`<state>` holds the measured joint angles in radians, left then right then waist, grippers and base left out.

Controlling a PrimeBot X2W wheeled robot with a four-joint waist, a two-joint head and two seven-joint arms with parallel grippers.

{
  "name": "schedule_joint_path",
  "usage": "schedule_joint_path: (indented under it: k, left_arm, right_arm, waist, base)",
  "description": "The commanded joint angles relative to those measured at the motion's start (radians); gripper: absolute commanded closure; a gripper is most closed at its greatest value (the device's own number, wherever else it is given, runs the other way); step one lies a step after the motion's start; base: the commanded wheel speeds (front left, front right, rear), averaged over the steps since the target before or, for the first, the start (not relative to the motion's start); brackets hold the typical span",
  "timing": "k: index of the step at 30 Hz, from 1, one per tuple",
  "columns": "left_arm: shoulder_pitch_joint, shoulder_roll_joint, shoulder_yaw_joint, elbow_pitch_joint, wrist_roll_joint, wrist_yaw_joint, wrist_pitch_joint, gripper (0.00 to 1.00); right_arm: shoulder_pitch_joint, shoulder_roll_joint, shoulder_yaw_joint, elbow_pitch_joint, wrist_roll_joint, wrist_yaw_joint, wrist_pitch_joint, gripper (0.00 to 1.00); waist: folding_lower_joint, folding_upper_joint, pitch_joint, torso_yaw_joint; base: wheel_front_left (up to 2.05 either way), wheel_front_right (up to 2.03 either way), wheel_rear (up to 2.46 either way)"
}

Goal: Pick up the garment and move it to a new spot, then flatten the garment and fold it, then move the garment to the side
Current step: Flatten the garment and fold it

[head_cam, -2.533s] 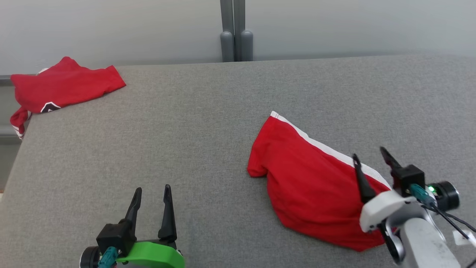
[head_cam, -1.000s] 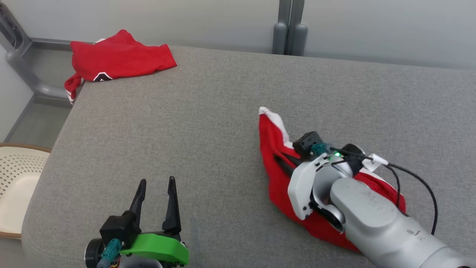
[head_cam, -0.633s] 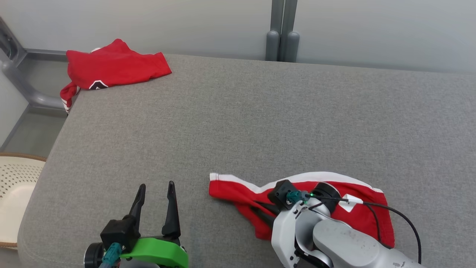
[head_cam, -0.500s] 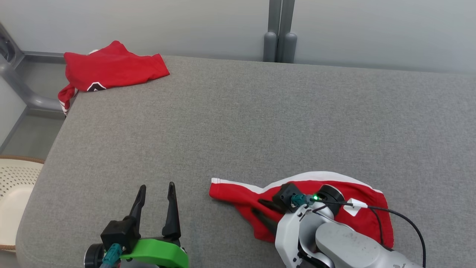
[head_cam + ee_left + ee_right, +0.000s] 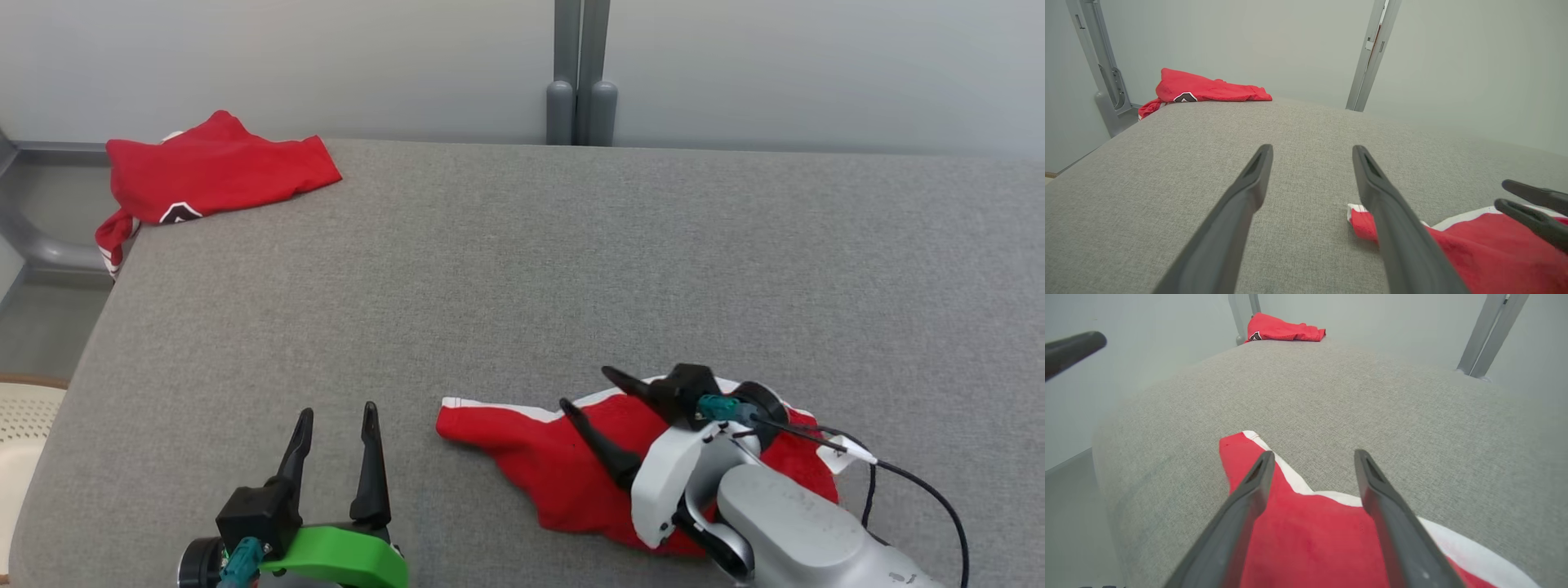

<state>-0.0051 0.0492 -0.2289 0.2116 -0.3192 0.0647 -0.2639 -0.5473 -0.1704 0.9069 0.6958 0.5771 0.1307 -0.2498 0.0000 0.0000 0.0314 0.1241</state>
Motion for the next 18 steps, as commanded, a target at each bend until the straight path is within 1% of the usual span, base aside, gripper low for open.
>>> schedule_joint_path:
  k: [1, 7, 10, 13, 15, 18]
  left_arm:
    - [0.007, 0.002, 0.004, -0.001, 0.01, -0.007, -0.001, 0.0]
    - [-0.002, 0.002, 0.014, 0.003, 0.038, -0.014, -0.001, 0.0]
    - [-0.003, 0.002, 0.018, 0.003, 0.046, -0.016, -0.001, 0.0]
    - [0.001, 0.002, 0.021, 0.002, 0.046, -0.016, -0.001, 0.0]
    - [0.006, 0.002, 0.023, 0.002, 0.043, -0.016, -0.001, 0.0]
    - [0.015, 0.002, 0.025, 0.002, 0.037, -0.016, -0.001, 0.0]
  right_arm:
    - [0.024, -0.012, -0.042, -0.013, -0.022, 0.0, -0.01, 0.0]
    - [0.094, -0.027, -0.26, -0.09, -0.113, 0.0, -0.016, 0.0]
    - [0.16, -0.025, -0.403, -0.159, -0.185, 0.0, -0.016, 0.0]
    - [0.237, -0.005, -0.547, -0.236, -0.259, 0.0, -0.016, 0.0]
    - [0.292, 0.021, -0.635, -0.287, -0.297, 0.0, -0.016, 0.0]
    - [0.366, 0.055, -0.74, -0.354, -0.345, 0.0, -0.016, 0.0]
  waist:
    - [0.0, 0.0, -0.012, -0.017]
    - [0.0, 0.0, -0.031, -0.049]
    - [0.0, 0.0, -0.04, -0.064]
    - [0.0, 0.0, -0.044, -0.075]
    - [0.0, 0.0, -0.046, -0.08]
    - [0.0, 0.0, -0.048, -0.085]
  base:
    - [0.0, 0.0, 0.0]
    - [0.0, 0.0, 0.0]
    - [0.0, 0.0, 0.0]
    - [0.0, 0.0, 0.0]
    - [0.0, 0.0, 0.0]
    - [0.0, 0.0, 0.0]
